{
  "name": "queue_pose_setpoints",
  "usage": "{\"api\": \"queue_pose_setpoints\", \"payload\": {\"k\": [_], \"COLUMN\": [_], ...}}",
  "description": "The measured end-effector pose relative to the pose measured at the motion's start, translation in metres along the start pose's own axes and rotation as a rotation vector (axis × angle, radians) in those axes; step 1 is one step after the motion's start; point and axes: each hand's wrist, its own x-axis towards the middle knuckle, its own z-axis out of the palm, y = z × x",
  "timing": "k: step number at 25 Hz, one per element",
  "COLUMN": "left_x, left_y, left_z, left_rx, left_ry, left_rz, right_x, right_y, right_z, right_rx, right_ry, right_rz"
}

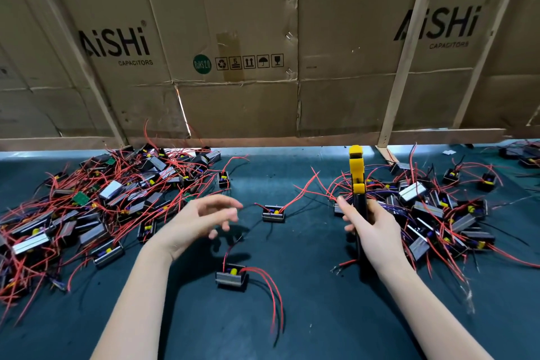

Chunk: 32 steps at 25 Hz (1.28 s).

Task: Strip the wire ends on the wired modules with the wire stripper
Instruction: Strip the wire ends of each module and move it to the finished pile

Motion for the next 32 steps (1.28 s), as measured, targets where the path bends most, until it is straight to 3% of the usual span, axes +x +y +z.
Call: {"api": "queue_pose_setpoints", "payload": {"k": [3,7,11,18,24,32], "left_x": [0.002,0.0,-0.003,0.006,0.011,0.015], "left_y": [-0.005,-0.005,-0.004,-0.007,-0.01,-0.016], "left_z": [0.009,0.006,0.006,0.038,0.064,0.075], "left_rx": [0.263,0.42,0.379,0.109,-0.129,-0.12], "left_ry": [-0.203,-0.355,-0.425,-0.256,-0.07,0.008], "left_rz": [-0.059,-0.155,-0.204,-0.071,-0.128,0.057], "right_x": [0.001,0.001,0.001,-0.003,-0.008,-0.006], "right_y": [0.003,0.004,0.004,0.001,0.008,0.01], "right_z": [0.0,0.0,0.001,0.002,0.005,0.005], "right_rx": [-0.037,-0.023,-0.035,-0.311,-0.928,-1.022], "right_ry": [0.006,0.002,-0.005,0.055,0.173,0.198], "right_rz": [-0.003,-0.01,-0.036,-0.162,-0.519,-0.541]}}
